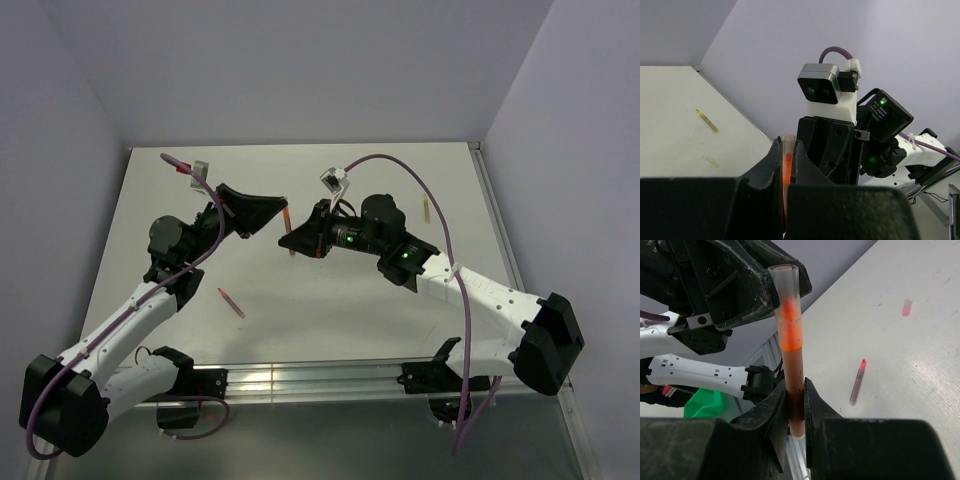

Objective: Insert the pens into the pen caps

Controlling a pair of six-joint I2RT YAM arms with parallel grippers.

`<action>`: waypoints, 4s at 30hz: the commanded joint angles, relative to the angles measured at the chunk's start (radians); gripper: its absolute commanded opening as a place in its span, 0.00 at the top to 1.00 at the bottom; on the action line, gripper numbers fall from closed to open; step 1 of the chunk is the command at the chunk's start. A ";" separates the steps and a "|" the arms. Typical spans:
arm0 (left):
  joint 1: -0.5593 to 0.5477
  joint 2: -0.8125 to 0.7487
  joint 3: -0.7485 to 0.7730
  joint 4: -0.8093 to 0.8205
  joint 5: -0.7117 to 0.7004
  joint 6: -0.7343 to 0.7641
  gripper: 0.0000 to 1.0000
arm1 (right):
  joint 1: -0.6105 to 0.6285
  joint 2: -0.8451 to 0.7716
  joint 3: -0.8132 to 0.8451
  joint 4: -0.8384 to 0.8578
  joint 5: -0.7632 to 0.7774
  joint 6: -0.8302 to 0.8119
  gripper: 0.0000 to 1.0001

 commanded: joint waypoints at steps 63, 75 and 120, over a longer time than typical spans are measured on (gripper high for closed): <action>-0.144 -0.022 0.026 -0.163 0.153 0.104 0.99 | -0.137 -0.010 0.145 0.192 0.110 0.084 1.00; -0.143 -0.025 0.045 -0.137 0.084 0.056 1.00 | -0.132 -0.025 0.111 0.183 0.067 0.097 0.98; -0.135 -0.052 0.076 -0.232 -0.051 0.058 1.00 | -0.095 -0.062 0.082 0.094 0.046 0.049 0.58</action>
